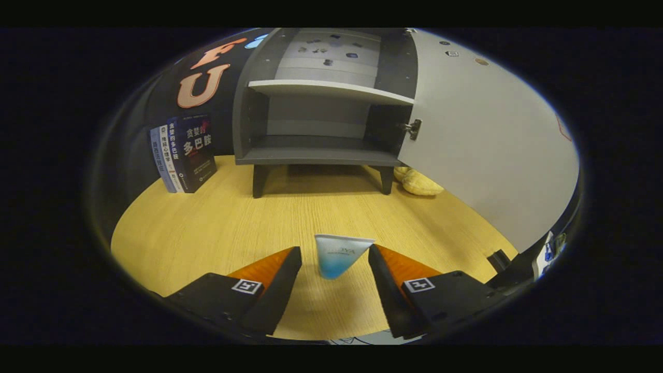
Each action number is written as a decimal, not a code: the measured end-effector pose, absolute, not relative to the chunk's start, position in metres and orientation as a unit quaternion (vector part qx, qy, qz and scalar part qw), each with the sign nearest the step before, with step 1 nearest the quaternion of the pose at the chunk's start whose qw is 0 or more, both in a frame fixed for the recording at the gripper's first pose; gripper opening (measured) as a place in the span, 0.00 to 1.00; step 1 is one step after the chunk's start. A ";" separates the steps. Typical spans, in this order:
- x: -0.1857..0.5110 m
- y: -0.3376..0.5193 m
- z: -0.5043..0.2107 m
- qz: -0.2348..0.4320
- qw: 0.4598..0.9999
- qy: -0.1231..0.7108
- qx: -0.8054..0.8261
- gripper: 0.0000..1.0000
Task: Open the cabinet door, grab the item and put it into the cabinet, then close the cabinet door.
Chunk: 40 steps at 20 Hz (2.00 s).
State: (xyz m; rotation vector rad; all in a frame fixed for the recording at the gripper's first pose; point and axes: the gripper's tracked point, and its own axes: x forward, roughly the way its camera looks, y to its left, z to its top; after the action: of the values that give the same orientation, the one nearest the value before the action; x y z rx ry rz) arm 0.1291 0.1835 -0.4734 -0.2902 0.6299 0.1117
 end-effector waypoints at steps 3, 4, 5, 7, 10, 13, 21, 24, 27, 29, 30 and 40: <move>0.128 0.178 -0.489 0.057 0.933 0.332 -0.124 0.74; 0.127 0.179 -0.493 0.062 0.932 0.337 -0.116 0.72; 0.130 0.175 -0.496 0.058 0.932 0.338 -0.116 0.70; 0.130 0.176 -0.495 0.063 0.932 0.338 -0.110 0.58; 0.130 0.173 -0.494 0.065 0.931 0.342 -0.111 0.53; 0.128 0.173 -0.488 0.063 0.932 0.342 -0.104 0.54; 0.119 0.171 -0.488 0.065 0.928 0.347 -0.119 0.55; 0.115 0.179 -0.492 0.081 0.923 0.359 -0.107 0.71; 0.122 0.183 -0.497 0.094 0.917 0.361 -0.143 0.86; 0.126 0.198 -0.505 0.124 0.904 0.373 -0.168 0.87; 0.130 0.202 -0.512 0.133 0.898 0.381 -0.178 0.87; 0.164 0.194 -0.562 0.105 0.866 0.459 -0.169 0.75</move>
State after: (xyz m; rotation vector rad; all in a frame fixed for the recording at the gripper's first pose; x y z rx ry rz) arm 0.1636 0.1937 -0.5625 -0.3547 0.9616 0.2192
